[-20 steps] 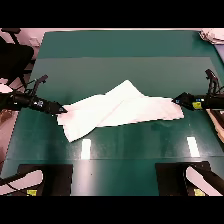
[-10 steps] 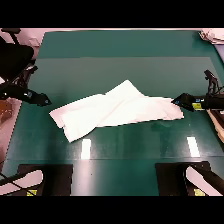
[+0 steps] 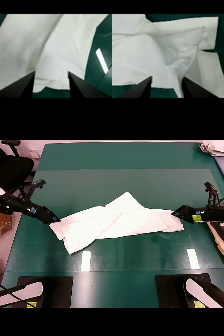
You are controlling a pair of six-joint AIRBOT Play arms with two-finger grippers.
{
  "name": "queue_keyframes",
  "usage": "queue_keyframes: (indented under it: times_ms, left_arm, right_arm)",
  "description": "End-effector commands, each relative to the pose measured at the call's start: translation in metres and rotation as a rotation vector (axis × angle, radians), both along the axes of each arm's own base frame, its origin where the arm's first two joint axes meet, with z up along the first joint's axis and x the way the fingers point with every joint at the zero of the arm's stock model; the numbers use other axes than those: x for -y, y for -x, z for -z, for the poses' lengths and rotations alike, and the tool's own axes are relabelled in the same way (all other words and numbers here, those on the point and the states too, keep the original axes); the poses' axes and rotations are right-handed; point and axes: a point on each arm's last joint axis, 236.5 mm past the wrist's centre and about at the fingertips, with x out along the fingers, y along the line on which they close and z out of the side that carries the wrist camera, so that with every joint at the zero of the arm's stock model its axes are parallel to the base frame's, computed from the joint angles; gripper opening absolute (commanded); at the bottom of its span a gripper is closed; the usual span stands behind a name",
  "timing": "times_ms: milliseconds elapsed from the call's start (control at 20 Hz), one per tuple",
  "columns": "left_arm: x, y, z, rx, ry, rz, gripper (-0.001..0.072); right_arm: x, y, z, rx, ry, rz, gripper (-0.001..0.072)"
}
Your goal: Fold the shirts.
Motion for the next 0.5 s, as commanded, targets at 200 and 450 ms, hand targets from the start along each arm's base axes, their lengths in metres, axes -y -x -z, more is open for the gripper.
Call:
queue_keyframes:
  times_ms: [200,450]
  left_arm:
    - [-0.001,0.001,0.031,-0.02,-0.005,-0.012,0.05]
    - [-0.003,-0.001,0.042,-0.058,-0.003,-0.048,0.0499]
  right_arm:
    - [0.0,-0.001,-0.001,0.003,0.0,0.002,0.0434]
    - [0.001,-0.002,-0.001,0.008,0.003,0.006,0.0433]
